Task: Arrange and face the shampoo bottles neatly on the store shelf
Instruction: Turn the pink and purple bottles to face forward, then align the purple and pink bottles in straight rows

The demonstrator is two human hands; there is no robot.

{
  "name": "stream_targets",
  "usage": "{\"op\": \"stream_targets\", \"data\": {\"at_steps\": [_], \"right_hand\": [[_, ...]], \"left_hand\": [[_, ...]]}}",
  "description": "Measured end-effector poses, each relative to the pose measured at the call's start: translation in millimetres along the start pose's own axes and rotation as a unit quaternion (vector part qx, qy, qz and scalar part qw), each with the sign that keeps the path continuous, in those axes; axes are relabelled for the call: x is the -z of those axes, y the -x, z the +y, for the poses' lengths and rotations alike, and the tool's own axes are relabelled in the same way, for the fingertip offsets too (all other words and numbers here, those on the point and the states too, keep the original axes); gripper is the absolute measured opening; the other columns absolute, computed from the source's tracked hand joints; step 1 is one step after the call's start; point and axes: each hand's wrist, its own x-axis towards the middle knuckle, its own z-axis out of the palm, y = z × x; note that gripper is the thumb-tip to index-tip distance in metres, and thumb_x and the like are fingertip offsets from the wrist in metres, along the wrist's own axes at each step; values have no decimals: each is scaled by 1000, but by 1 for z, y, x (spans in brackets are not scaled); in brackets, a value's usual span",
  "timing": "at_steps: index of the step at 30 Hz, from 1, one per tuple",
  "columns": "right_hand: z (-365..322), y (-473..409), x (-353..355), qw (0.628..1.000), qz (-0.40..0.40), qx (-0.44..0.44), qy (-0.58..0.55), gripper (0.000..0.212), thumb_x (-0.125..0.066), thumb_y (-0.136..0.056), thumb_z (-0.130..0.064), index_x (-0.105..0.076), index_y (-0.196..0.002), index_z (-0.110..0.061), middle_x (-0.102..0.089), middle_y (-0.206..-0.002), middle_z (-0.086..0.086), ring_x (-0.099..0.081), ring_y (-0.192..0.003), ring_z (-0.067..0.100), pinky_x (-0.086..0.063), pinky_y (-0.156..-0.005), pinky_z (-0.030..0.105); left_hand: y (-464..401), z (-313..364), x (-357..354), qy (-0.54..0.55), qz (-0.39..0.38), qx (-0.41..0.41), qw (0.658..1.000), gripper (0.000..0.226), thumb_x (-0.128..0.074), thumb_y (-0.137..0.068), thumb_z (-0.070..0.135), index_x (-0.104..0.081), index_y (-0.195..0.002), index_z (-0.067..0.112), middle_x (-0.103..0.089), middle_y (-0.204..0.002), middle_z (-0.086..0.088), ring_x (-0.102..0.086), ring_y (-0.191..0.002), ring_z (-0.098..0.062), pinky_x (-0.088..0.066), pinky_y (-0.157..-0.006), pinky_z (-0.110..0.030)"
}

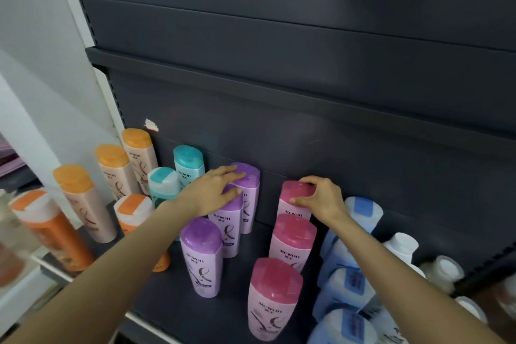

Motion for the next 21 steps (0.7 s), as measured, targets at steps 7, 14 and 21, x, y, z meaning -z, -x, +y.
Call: {"op": "stream_targets", "data": {"at_steps": [7, 14, 21], "right_hand": [[2, 5, -3, 1000, -4, 11, 14, 50, -81, -71, -23, -64, -117, -13, -65, -112, 8, -58, -106, 22, -42, -89, 24], [-2, 6, 1, 997, -10, 34, 72, 57, -75, -79, -24, -55, -130, -10, -53, -124, 14, -53, -115, 26, -39, -95, 27], [-46, 33, -4, 989, 45, 142, 17, 30, -68, -85, -16, -66, -115, -10, -61, -114, 6, -59, -105, 18, -40, -88, 16]], "left_hand": [[2, 6, -3, 1, 18, 13, 1000, 46, -42, -98, 33, -35, -143, 28, -25, -154, 6, -31, -137, -17, -31, -112, -37], [6, 20, -5, -20, 74, 34, 996, 44, -41, -98, 30, -39, -141, 21, -39, -145, -3, -40, -129, -24, -38, -105, -39], [50, 25, 12, 49, 167, 31, 984, 35, -47, -95, 24, -50, -129, 18, -59, -118, -3, -56, -108, -21, -47, -89, -33]]}}
